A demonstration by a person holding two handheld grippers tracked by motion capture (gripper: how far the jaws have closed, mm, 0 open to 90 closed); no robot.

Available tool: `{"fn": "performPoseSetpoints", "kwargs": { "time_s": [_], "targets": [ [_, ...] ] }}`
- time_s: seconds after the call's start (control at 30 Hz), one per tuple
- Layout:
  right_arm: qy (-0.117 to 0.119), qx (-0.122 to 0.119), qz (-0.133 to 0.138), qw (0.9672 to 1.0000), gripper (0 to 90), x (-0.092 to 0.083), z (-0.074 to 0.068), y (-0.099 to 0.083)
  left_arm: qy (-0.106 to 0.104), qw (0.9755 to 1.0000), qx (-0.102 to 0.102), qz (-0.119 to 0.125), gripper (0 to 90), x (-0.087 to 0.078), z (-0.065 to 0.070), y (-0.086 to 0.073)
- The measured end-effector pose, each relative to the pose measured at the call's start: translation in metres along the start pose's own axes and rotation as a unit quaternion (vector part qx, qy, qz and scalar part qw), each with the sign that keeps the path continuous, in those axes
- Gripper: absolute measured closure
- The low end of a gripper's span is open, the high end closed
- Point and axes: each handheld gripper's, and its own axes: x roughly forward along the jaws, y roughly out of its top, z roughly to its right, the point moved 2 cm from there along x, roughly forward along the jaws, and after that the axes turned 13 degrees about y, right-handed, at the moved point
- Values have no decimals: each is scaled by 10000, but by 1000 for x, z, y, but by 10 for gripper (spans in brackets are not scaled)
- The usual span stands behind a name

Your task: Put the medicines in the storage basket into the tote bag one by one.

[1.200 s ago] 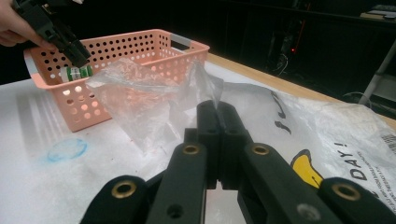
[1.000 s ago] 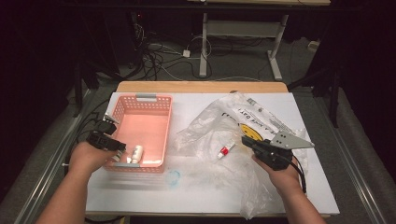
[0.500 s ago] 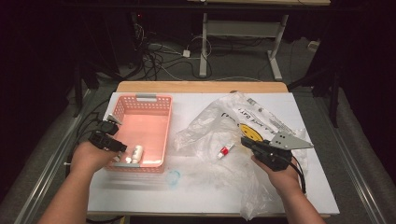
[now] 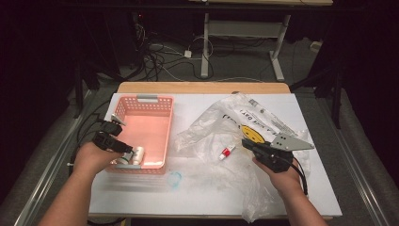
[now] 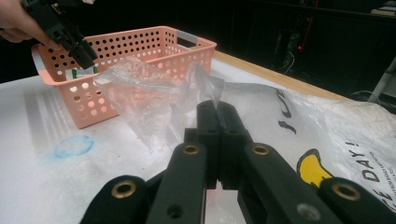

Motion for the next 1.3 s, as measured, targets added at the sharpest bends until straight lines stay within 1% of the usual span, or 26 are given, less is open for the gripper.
{"fn": "performPoseSetpoints", "kwargs": {
  "time_s": [0.03, 0.07, 0.1, 0.13, 0.17, 0.2, 0.23, 0.33, 0.4, 0.43, 0.53, 0.67, 0.77, 0.83, 0.87, 0.93, 1.1, 1.17, 1.2, 1.3],
  "targets": [
    [0, 0, 0, 10000, 900, 0, 0, 0, 0, 10000, 0, 0, 488, 0, 0, 0],
    [5, -7, -16, 10000, 900, 0, 0, 0, -2, 9998, 99, -163, 488, 3, 3, 0],
    [8, -11, -16, 10000, 900, 0, 0, 0, -34, 9997, 115, -235, 488, 5, 3, 1],
    [10, -10, -14, 10000, 900, 0, 0, 0, -34, 9997, 115, -235, 489, 5, 3, 1],
    [10, -10, -14, 10000, 900, 0, 0, 0, -78, 9994, 122, -302, 489, 7, 4, 1],
    [7, -4, -10, 10000, 900, 0, 0, 0, -129, 9989, 142, -418, 493, 11, 5, 2],
    [6, -4, -11, 10000, 900, 0, 0, 0, -102, 9986, 169, -495, 493, 13, 6, 2],
    [7, 21, -20, 10000, 900, 0, 0, -1, -135, 9974, 217, -671, 498, 20, 8, 3],
    [7, 14, -19, 10000, 900, 1, 0, -1, -171, 9971, 209, -711, 503, 23, 9, 3],
    [10, 18, -21, 10000, 900, 1, 0, -1, -104, 9965, 245, -788, 515, 25, 10, 4],
    [12, 16, -22, 10000, 900, 1, 0, -1, -17, 9956, 340, -872, 524, 27, 13, 6],
    [6, 2, -16, 10000, 900, 1, 0, -1, 11, 9957, 350, -854, 537, 27, 13, 6],
    [-3, 14, -13, 10000, 900, 0, 0, -1, -25, 9969, 279, -729, 539, 26, 11, 4],
    [-3, -10, 5, 10000, 900, 0, 0, 0, -97, 9977, 207, -631, 539, 24, 10, 4],
    [-4, -8, 3, 10000, 900, 0, 0, 0, -97, 9977, 207, -631, 539, 24, 10, 4],
    [-5, -7, -2, 10000, 900, 0, 0, 0, -160, 9987, 152, -470, 539, 21, 9, 2],
    [-9, -24, -7, 10000, 900, -1, 1, 0, -186, 9998, 14, -119, 539, 16, 5, -1],
    [-14, -18, -8, 10000, 900, -1, 1, 0, -162, 9998, -89, 87, 539, 14, 4, -4],
    [-13, -20, -4, 10000, 900, -1, 1, 0, -160, 9997, -101, 165, 539, 12, 3, -5],
    [-12, -21, -2, 10000, 900, -1, 1, 0, -185, 9985, -179, 479, 539, 8, 3, -9]
  ]
}}
